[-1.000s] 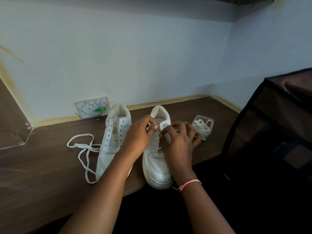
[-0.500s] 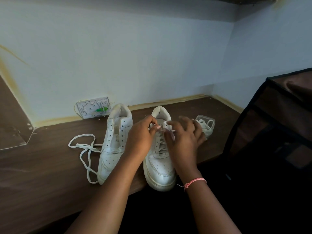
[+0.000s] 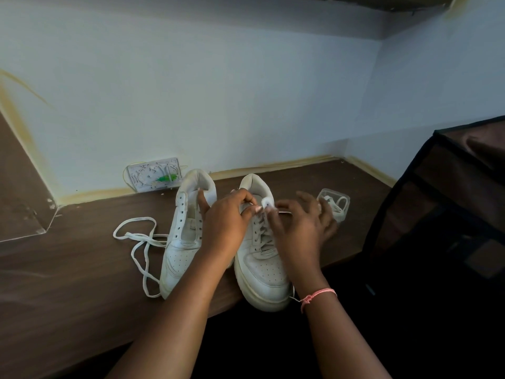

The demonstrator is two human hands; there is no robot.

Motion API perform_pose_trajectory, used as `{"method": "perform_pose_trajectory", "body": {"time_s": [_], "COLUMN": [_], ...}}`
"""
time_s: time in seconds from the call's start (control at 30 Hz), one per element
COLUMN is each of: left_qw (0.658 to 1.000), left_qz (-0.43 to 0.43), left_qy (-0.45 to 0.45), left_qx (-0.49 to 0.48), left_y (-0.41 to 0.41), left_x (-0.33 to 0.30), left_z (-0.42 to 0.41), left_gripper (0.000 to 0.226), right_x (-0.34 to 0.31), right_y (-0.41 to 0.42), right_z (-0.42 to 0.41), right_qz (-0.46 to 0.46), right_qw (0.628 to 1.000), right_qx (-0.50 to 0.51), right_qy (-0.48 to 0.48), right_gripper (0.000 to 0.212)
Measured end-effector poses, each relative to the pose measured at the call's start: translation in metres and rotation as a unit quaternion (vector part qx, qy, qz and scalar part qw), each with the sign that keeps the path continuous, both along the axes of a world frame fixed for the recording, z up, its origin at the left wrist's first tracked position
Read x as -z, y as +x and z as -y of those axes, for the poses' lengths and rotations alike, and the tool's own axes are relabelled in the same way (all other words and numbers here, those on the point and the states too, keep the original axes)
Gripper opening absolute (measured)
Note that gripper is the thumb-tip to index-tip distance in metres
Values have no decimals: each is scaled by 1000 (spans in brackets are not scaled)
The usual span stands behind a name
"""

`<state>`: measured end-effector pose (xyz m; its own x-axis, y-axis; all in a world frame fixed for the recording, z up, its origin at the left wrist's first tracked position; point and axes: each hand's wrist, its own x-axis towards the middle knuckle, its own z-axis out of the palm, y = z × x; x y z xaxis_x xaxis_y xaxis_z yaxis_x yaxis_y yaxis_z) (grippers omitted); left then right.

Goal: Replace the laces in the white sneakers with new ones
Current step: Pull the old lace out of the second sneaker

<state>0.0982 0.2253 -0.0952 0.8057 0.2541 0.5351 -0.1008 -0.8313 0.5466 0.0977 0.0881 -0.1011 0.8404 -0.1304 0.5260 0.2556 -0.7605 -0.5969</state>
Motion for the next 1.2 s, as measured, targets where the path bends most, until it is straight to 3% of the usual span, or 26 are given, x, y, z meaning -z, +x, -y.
{"method": "perform_pose_trajectory", "body": {"time_s": [0.07,0.13,0.17,0.23,0.27,0.3,0.37,0.4,0.47,0.57,0.77,0.9,1.0,1.07,1.1,1.2], "left_qw": [1000,1000,1000,1000,1000,1000,1000,1000,1000,1000,1000,1000,1000,1000,1000,1000], "left_qz": [-4,-11,-13,-12,-9,-7,0,3,4,5,8,7,1,5,6,7], "left_qy": [1,2,3,3,4,7,13,14,18,20,14,11,4,3,1,-1], "left_qx": [-5,-6,-5,-2,0,2,0,-3,-6,-6,-4,-5,1,3,2,1], "left_y": [0,-1,-1,-1,-1,0,1,2,3,4,5,4,2,1,1,1], "left_x": [0,-1,-1,0,0,1,1,1,2,4,6,4,3,3,3,3], "left_z": [1,0,-1,0,0,1,2,2,1,1,1,3,3,3,3,3], "left_gripper": [9,10,9,8,8,9,10,9,8,9,9,9,8,8,8,9], "right_x": [3,7,6,-4,-7,-8,-6,-7,-10,-3,-3,-4,-11,-16,-15,-9], "right_y": [1,5,7,3,-1,-3,-5,-7,-8,-5,1,-2,5,10,11,9], "right_z": [-5,-5,-3,-7,-10,-11,-10,-10,-10,-9,-2,-2,9,20,23,19], "right_qz": [36,36,-6,-138,-174,-168,-72,-21,31,39,-4,22,-37,-75,-77,-31], "right_qw": [998,999,993,903,870,889,970,989,999,997,993,989,997,981,978,999], "right_qx": [-23,2,14,2,6,15,3,-17,-21,1,-18,-23,66,129,133,30], "right_qy": [-39,12,117,407,461,427,231,142,25,-65,-116,-141,-8,126,144,30], "right_gripper": [15,7,4,5,7,8,14,19,26,15,11,10,9,10,12,27]}}
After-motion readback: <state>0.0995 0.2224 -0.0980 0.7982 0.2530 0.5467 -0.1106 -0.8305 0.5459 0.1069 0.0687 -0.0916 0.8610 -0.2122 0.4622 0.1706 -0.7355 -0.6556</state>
